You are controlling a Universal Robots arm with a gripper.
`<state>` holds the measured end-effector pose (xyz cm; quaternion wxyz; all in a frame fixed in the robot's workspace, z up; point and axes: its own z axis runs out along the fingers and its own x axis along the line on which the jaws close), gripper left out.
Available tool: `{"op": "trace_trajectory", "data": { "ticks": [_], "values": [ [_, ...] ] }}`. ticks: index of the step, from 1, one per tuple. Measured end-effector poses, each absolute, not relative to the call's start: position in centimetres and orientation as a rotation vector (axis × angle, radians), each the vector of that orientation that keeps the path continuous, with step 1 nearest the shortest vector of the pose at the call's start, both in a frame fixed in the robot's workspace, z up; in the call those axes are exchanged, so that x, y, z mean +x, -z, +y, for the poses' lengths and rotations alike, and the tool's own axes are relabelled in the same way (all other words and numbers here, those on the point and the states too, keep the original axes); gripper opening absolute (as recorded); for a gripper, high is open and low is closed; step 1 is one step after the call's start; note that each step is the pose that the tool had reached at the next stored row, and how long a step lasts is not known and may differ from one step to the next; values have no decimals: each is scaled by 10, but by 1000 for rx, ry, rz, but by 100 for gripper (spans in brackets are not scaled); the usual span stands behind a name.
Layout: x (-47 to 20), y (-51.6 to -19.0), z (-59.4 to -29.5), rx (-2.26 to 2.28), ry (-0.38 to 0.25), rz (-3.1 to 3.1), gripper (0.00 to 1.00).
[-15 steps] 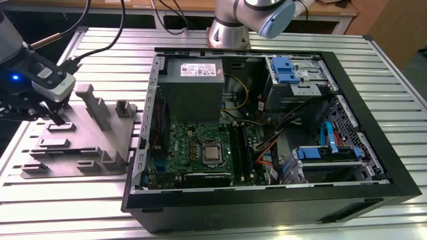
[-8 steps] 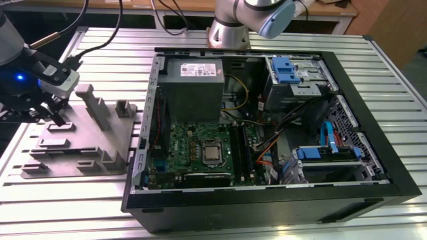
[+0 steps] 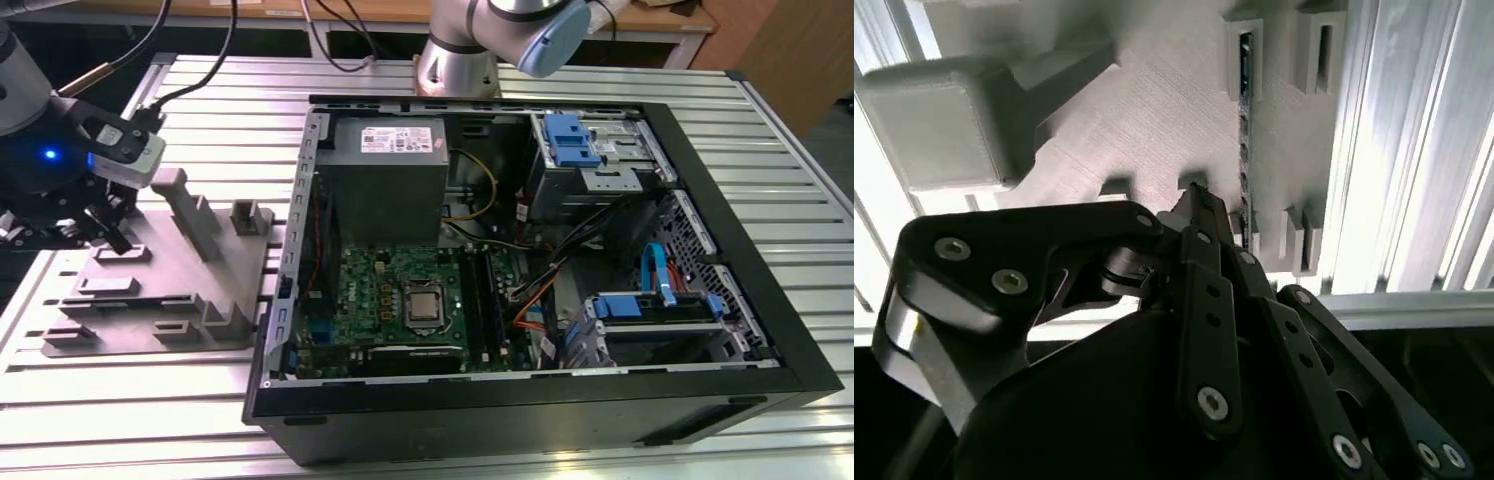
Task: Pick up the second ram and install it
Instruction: 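Pick up the second ram and move it above second insertion slot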
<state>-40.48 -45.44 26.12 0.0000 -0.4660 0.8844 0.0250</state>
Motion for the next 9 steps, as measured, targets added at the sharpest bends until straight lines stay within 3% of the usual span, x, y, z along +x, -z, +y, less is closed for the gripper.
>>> {"op": "trace_trajectory", "data": {
  "ticks": [9],
  "values": [
    [-405,-258,-454,-1688,-78,2653,10]
  ]
}}
